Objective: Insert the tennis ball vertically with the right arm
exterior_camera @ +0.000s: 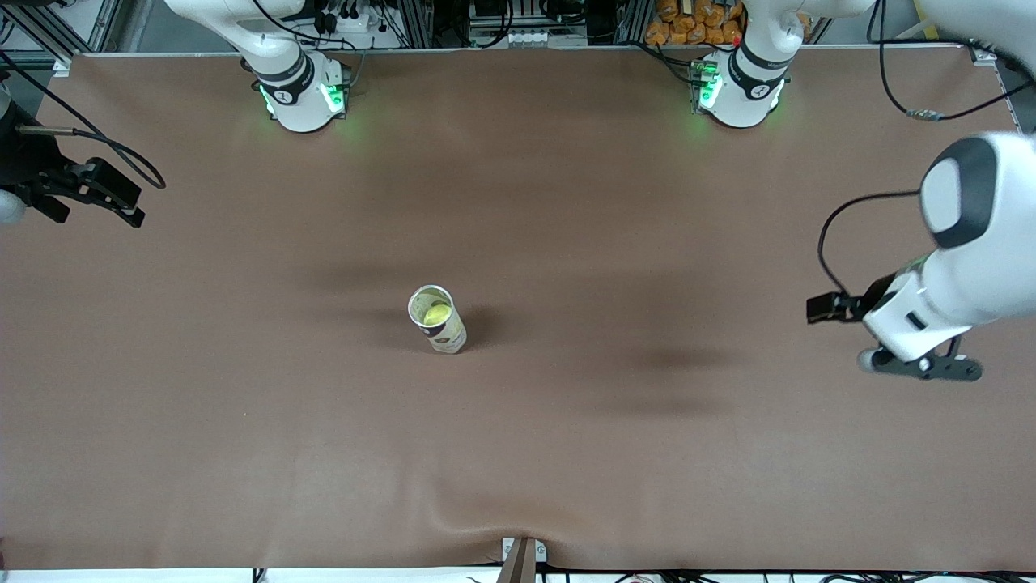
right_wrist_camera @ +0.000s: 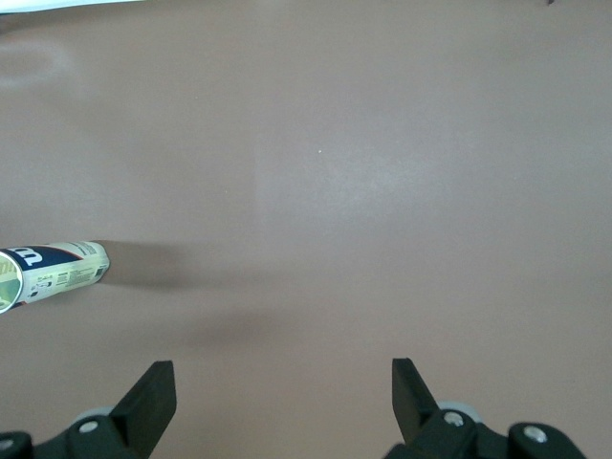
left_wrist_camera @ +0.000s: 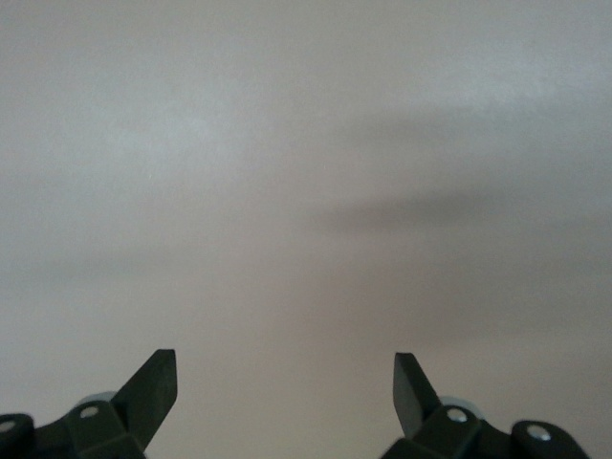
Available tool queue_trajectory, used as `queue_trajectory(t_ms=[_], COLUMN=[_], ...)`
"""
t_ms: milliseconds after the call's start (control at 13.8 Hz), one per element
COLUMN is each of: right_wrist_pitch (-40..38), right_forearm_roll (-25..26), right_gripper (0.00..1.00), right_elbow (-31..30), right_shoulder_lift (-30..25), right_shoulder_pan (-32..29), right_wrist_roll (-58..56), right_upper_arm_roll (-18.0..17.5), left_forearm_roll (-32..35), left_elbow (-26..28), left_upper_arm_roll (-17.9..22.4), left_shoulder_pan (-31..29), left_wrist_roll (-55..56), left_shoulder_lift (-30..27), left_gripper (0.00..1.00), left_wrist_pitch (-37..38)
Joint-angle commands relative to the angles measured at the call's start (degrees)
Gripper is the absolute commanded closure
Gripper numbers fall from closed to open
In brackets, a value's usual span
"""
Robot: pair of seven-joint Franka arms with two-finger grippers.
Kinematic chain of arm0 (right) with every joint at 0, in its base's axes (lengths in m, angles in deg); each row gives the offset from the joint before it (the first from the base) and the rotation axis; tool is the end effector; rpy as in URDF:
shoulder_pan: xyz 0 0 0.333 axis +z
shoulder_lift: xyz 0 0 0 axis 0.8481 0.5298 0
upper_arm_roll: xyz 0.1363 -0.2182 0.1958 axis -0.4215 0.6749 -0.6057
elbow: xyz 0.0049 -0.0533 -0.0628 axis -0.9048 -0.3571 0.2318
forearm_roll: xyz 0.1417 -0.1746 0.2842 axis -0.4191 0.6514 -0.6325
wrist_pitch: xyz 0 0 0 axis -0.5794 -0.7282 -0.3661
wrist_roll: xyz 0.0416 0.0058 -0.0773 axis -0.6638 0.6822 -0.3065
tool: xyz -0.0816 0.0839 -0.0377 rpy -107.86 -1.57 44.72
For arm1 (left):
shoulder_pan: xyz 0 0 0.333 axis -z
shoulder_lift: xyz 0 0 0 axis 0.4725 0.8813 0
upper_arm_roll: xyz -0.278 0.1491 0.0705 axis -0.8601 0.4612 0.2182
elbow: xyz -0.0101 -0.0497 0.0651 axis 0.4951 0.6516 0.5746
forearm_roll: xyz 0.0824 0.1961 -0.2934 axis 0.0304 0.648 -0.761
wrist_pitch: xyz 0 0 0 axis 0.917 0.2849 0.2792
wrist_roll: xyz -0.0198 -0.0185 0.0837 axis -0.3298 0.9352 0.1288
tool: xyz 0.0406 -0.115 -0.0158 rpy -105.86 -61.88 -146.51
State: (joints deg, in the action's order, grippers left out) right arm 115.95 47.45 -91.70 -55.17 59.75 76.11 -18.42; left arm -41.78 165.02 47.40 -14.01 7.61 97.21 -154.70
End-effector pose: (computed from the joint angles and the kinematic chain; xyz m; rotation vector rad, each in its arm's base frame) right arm 0.5152 0.0255 0.6447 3.1115 -0.1050 0.1443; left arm 0.6197 -0.0588 0.4944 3.1148 -0.1607 -0.1636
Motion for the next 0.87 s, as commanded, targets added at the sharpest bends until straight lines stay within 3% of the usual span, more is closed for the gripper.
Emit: queue_trajectory(t_ms=[0,218,290,435,725,798], right_wrist_pitch=[-1.31,-1.49,-1.49,-1.49,-1.49,-1.57], right_forearm_roll=[0.71,0.71,0.71,0.71,0.63,0.63], right_gripper=[0.0,0.0,0.0,0.0,0.0,0.0], right_elbow=[0.88,1.06,1.32,1.59,1.76,1.85], right_shoulder_lift=[0.26,0.26,0.26,0.26,0.26,0.26], right_shoulder_pan=[-1.3,-0.86,-0.51,-0.68,-0.51,-0.42], right_wrist_roll=[-0.49,-0.31,-0.14,-0.14,-0.23,-0.23], right_upper_arm_roll=[-0.63,-0.71,-0.71,-0.71,-0.71,-0.71], left_forearm_roll=[0.0,3.33,3.87,6.06,6.69,6.69], left_elbow=[0.51,0.51,0.86,0.69,0.78,0.78], left_upper_arm_roll=[-0.25,-0.95,-3.39,-12.6,-19.48,-22.98], left_shoulder_pan=[-1.27,-1.7,-4.58,-12.83,-22.86,-26.11], left_wrist_roll=[0.78,0.87,0.78,1.04,1.13,1.83], left_shoulder_lift=[-5.03,-9.07,-10.4,-11.81,-13.83,-14.36], left_gripper=[0.0,0.0,0.0,0.0,0.0,0.0], left_wrist_pitch=[5.78,10.01,10.63,13.34,17.12,17.83])
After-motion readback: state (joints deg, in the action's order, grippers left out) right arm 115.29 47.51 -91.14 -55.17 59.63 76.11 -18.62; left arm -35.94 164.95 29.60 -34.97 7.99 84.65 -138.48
